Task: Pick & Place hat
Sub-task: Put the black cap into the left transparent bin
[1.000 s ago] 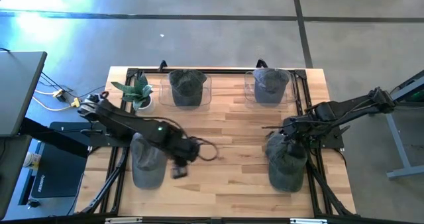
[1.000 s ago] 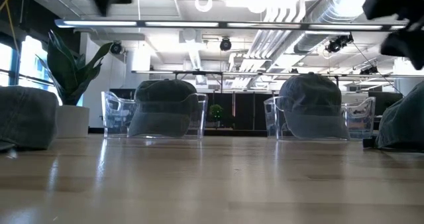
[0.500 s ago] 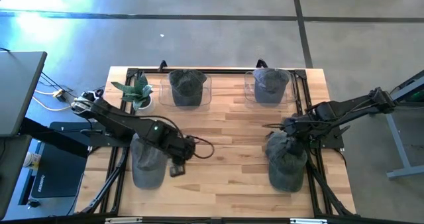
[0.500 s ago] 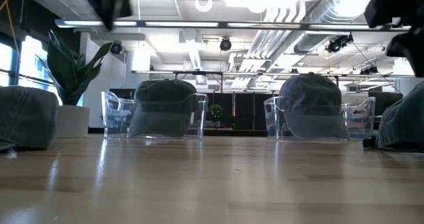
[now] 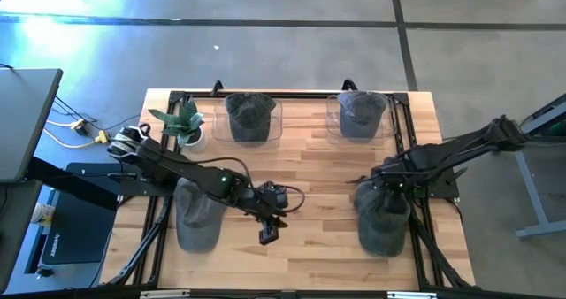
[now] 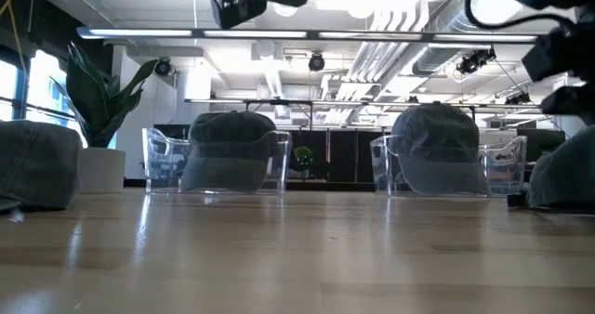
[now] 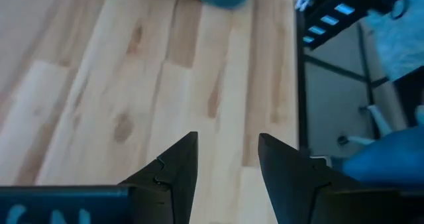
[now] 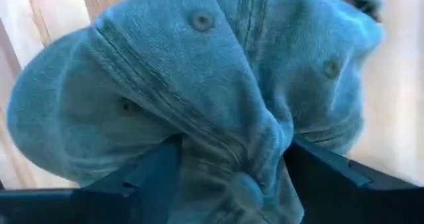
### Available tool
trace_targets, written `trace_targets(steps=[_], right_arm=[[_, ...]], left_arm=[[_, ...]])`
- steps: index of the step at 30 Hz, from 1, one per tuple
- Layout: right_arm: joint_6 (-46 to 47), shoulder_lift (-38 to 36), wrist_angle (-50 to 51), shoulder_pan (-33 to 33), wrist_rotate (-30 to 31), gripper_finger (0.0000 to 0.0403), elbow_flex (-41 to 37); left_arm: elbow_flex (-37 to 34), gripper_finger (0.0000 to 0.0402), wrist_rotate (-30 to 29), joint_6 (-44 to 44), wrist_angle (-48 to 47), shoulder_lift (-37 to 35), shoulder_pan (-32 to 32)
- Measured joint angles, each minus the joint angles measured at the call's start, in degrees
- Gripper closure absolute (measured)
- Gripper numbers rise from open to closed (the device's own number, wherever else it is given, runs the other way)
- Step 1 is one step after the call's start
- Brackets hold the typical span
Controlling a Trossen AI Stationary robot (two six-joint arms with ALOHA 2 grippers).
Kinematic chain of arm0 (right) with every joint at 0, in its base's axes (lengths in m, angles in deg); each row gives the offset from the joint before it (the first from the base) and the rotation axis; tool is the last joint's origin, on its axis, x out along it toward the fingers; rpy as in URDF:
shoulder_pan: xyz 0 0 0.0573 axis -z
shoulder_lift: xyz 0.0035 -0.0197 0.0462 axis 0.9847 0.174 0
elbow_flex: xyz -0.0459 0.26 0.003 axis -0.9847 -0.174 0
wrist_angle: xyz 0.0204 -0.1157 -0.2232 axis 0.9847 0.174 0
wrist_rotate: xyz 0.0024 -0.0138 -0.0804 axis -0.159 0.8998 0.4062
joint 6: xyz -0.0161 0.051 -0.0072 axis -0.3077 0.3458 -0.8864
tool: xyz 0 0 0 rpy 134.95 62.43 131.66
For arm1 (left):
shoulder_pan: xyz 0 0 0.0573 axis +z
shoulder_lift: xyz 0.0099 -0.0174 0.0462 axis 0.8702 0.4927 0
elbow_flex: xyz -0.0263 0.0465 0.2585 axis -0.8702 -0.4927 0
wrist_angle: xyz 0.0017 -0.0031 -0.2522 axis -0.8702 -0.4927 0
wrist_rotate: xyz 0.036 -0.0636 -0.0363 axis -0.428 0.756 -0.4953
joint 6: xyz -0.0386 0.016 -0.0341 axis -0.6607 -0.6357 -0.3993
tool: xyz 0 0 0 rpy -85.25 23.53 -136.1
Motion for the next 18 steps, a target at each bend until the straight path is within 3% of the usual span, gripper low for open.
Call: trace_targets(steps=[3, 9, 15, 18], right_arm=[[-0.20, 1.92, -5.88, 0.03, -3.00, 0.0195, -2.35], [2.04, 2.81, -21.75, 0.00, -14.85, 0.0374, -3.14], [9.72, 2.41, -34.73, 0.02, -19.61, 0.0354, -0.32], [10.31, 2.43, -34.79, 0.02, -19.01, 0.0381, 2.11]], left_arm=[[-0.01, 0.0247, 0.44, -0.16, 0.03, 0.18, 0.00], [-0.01, 0.0247, -1.18, 7.16, 8.15, 0.18, 0.02], [-0.01, 0.0247, -6.60, 16.68, 18.41, 0.18, 0.89], [-0.01, 0.0247, -7.00, 17.40, 20.64, 0.18, 2.74]])
